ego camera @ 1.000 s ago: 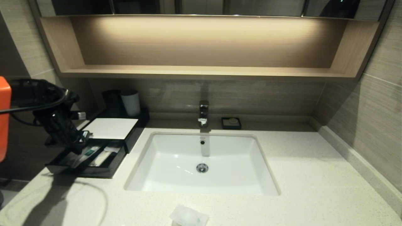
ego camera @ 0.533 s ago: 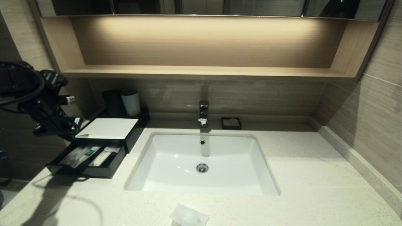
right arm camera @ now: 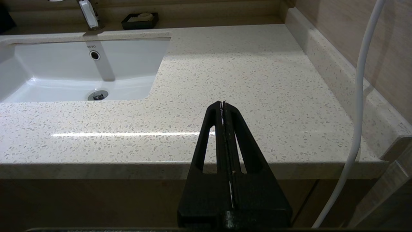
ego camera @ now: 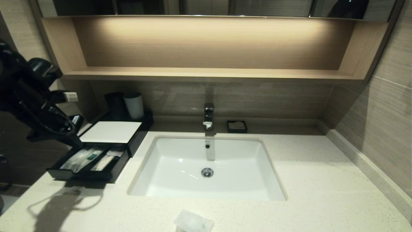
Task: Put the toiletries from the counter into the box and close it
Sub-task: Pick up the bathroom toiletry
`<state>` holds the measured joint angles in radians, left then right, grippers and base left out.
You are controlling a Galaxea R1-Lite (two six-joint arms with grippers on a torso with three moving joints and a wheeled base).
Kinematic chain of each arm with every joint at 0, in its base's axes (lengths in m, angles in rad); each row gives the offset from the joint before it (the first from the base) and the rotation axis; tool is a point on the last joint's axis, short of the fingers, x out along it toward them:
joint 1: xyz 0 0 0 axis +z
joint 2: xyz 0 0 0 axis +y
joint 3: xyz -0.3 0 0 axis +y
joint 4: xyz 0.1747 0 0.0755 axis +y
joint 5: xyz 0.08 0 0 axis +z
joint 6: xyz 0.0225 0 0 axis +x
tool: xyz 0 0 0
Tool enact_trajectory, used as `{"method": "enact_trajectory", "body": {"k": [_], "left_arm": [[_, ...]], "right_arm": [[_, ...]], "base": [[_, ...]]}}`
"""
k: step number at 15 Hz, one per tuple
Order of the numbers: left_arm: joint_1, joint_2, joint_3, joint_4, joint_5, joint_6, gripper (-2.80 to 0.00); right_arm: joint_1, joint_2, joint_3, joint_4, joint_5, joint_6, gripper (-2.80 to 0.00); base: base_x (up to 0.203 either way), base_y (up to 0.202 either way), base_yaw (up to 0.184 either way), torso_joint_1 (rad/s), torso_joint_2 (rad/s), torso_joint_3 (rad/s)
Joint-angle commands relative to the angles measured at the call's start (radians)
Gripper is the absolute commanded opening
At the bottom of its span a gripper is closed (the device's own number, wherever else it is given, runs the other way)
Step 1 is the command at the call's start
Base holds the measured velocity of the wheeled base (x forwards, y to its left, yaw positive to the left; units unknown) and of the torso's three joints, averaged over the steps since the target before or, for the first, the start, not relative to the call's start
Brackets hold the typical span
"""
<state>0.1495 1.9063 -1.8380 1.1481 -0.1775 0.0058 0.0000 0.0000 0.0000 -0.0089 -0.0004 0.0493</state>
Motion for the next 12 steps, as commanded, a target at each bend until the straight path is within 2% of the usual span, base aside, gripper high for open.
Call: {"method": "enact_trajectory", "body": {"k": [1, 3, 7, 11, 12], "left_arm": [[-0.041, -0.117, 0.115, 0.027, -0.082, 0.001, -2.8], [-0.137, -0.171, 0.224, 0.029, -0.129, -0.007, -2.8], [-0.378, -0.222, 0.317, 0.024, -0.142, -0.123, -2.8], [-0.539, -0.224, 0.371, 0.009, -0.136, -0.184, -2.8], [-0.578, -0.217, 0.368, 0.001, -0.134, -0.226, -2.8]], "right_arm": [[0.0, 0.002, 0.0, 0.0, 0.0, 0.0, -2.8], [0.0, 0.002, 0.0, 0.0, 0.0, 0.0, -2.8], [0.0, 0.002, 0.0, 0.0, 0.0, 0.0, -2.8], [0.0, 0.002, -0.001, 0.0, 0.0, 0.0, -2.8], [0.0, 0.002, 0.0, 0.0, 0.0, 0.0, -2.8]], "base": [[0.0, 0.0, 0.0, 0.0, 0.0, 0.0], [0.0, 0.0, 0.0, 0.0, 0.0, 0.0], [0.0, 0.0, 0.0, 0.0, 0.0, 0.0], [0.0, 0.0, 0.0, 0.0, 0.0, 0.0], [0.0, 0.0, 0.0, 0.0, 0.0, 0.0]]}}
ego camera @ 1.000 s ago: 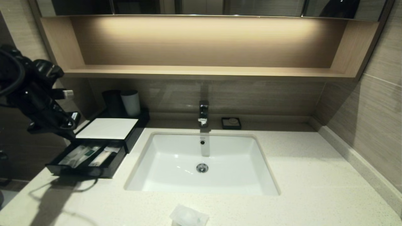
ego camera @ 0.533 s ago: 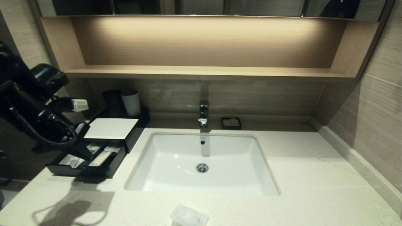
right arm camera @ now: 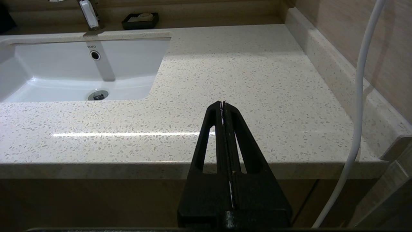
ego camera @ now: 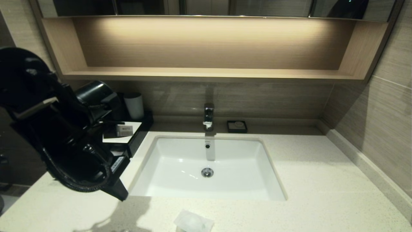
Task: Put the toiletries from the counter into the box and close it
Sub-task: Pick up the bathroom toiletry
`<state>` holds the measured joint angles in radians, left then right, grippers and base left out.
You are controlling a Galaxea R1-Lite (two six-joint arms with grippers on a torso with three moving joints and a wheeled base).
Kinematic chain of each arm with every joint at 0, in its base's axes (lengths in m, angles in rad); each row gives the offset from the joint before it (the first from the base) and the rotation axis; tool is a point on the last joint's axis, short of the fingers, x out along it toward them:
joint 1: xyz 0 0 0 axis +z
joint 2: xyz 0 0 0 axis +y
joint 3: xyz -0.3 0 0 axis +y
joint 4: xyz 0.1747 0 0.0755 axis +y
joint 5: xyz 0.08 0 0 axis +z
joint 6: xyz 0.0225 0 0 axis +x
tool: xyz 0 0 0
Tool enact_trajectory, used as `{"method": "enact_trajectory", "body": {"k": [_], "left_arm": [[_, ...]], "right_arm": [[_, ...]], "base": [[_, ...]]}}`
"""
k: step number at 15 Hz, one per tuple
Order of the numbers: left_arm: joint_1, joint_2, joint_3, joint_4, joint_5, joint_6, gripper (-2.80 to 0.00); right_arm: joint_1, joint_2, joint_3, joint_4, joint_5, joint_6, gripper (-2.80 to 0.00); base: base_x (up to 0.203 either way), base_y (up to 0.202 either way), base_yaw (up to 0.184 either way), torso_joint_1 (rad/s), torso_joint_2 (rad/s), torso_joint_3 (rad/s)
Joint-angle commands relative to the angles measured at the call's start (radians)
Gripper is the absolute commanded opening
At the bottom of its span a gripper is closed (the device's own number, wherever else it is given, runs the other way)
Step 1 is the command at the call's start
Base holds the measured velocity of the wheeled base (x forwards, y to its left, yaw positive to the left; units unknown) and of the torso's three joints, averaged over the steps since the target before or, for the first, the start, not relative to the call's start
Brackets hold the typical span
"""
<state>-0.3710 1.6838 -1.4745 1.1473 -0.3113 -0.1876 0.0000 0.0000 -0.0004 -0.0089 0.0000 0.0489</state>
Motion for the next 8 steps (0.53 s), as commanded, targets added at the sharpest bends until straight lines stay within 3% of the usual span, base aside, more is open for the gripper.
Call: {"method": "enact_trajectory", "body": {"k": [1, 5, 8], "left_arm": [[-0.1, 0.021, 0.002, -0.007, 0.008, -0.073, -2.8], [-0.208, 0.121, -0.009, -0.042, 0.101, -0.174, -2.8], [-0.234, 0.162, -0.036, -0.063, 0.107, -0.257, -2.8]], "right_arm": [[0.0, 0.002, 0.0, 0.0, 0.0, 0.0, -2.8], [0.0, 0.002, 0.0, 0.0, 0.0, 0.0, -2.8], [0.0, 0.002, 0.0, 0.0, 0.0, 0.0, -2.8]], "base": [[0.0, 0.0, 0.0, 0.0, 0.0, 0.0], [0.0, 0.0, 0.0, 0.0, 0.0, 0.0], [0.0, 0.0, 0.0, 0.0, 0.0, 0.0]]}}
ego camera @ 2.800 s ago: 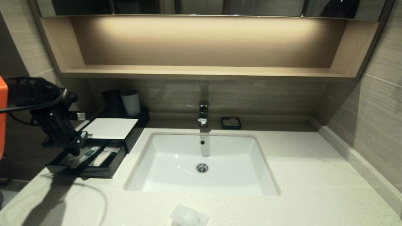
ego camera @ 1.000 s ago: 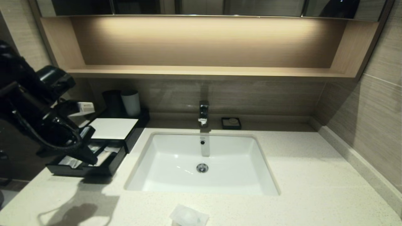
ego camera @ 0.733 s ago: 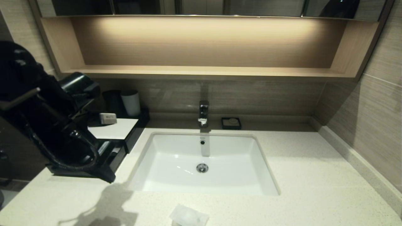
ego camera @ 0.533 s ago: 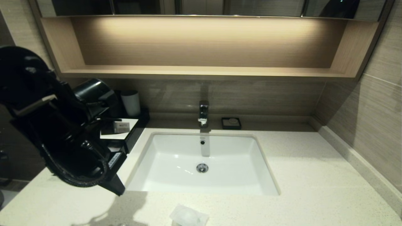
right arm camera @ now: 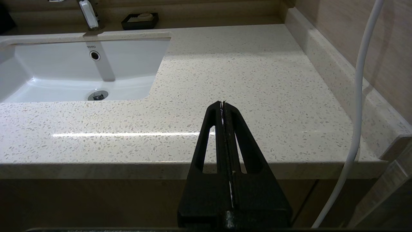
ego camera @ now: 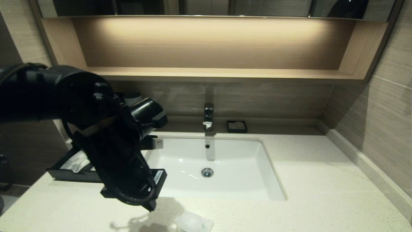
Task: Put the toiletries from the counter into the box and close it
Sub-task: Pick up the bathroom toiletry
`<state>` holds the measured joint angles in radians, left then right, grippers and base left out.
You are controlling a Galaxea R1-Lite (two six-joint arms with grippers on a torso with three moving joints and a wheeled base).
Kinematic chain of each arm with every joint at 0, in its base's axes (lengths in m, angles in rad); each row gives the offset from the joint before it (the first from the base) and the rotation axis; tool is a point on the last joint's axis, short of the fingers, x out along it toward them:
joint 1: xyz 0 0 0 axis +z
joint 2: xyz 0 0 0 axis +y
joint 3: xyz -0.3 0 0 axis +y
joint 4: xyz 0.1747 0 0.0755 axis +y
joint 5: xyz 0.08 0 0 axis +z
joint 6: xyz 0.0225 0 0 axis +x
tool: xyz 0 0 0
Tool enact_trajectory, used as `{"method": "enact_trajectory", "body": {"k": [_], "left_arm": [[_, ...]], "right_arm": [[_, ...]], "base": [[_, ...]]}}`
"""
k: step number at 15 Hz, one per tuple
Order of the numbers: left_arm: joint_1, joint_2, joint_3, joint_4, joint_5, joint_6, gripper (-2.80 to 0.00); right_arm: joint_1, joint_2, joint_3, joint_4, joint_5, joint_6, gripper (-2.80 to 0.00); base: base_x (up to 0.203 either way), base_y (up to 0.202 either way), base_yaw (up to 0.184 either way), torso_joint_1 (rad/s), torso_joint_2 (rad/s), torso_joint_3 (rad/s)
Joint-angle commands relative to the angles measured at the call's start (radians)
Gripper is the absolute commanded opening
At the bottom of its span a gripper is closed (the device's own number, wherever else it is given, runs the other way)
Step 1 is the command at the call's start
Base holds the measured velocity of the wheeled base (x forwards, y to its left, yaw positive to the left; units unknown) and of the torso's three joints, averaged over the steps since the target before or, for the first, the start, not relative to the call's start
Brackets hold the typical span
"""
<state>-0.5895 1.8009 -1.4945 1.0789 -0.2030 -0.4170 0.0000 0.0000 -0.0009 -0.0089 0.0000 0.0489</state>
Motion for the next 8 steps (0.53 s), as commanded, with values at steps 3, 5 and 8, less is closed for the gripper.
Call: {"method": "enact_trajectory", "body": {"k": [3, 5, 8], "left_arm": [[-0.055, 0.095, -0.069, 0.006, -0.001, -0.137, -2.8], [-0.07, 0.112, -0.081, -0.003, -0.002, -0.173, -2.8], [-0.088, 0.143, -0.081, -0.023, -0.003, -0.233, -2.8]], "right_arm": [[0.0, 0.002, 0.001, 0.0, 0.0, 0.0, -2.8], [0.0, 0.002, 0.0, 0.0, 0.0, 0.0, -2.8], [0.0, 0.002, 0.0, 0.0, 0.0, 0.0, -2.8]], "base": [[0.0, 0.0, 0.0, 0.0, 0.0, 0.0], [0.0, 0.0, 0.0, 0.0, 0.0, 0.0], [0.0, 0.0, 0.0, 0.0, 0.0, 0.0]]}}
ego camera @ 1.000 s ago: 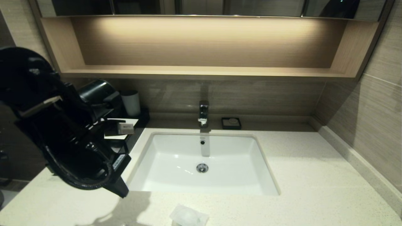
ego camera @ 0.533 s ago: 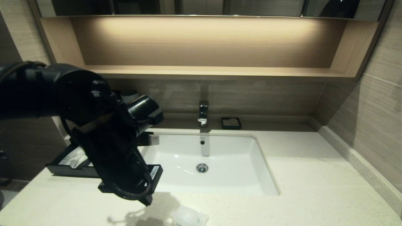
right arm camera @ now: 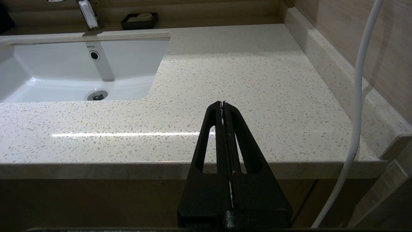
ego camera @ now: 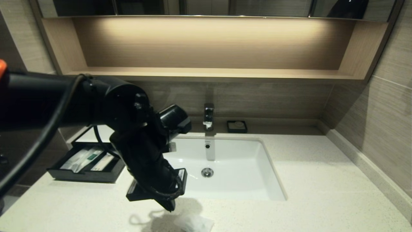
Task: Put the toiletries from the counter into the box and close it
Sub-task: Pick up the bathroom toiletry
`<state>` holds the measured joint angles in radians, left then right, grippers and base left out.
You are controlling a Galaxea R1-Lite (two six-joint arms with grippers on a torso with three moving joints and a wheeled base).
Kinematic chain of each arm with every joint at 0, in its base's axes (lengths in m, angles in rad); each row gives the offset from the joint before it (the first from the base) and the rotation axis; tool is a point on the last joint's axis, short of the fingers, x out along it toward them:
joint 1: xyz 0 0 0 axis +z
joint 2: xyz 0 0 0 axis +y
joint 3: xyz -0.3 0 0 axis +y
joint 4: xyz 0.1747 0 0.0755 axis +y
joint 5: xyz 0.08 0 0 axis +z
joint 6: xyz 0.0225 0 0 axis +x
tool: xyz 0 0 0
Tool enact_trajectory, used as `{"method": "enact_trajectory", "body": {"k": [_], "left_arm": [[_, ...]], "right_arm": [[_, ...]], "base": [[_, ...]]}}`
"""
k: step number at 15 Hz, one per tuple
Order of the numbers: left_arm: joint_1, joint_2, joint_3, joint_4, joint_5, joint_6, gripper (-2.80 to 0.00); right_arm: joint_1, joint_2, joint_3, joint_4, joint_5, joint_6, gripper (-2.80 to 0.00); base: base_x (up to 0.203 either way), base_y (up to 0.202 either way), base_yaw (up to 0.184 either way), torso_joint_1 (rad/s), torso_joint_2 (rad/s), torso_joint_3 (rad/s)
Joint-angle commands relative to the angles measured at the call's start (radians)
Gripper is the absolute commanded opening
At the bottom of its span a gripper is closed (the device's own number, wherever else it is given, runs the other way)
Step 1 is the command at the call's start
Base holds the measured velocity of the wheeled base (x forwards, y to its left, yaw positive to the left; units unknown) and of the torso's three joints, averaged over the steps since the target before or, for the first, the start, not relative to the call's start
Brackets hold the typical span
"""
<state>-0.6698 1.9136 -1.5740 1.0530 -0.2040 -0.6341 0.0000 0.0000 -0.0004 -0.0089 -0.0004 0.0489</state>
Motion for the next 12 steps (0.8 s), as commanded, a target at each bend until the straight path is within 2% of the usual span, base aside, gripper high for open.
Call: {"method": "enact_trajectory", "body": {"k": [1, 6, 12], "left_arm": [[-0.01, 0.037, -0.001, 0.002, -0.002, -0.027, -2.8], [-0.014, 0.061, 0.001, 0.002, -0.002, -0.055, -2.8], [-0.014, 0.064, 0.013, 0.001, -0.011, -0.055, -2.8]], "right_arm": [[0.0, 0.002, 0.0, 0.0, 0.0, 0.0, -2.8], [0.0, 0.002, -0.001, 0.0, 0.0, 0.0, -2.8], [0.0, 0.002, 0.0, 0.0, 0.0, 0.0, -2.8]], "base": [[0.0, 0.0, 0.0, 0.0, 0.0, 0.0], [0.0, 0.0, 0.0, 0.0, 0.0, 0.0], [0.0, 0.0, 0.0, 0.0, 0.0, 0.0]]}}
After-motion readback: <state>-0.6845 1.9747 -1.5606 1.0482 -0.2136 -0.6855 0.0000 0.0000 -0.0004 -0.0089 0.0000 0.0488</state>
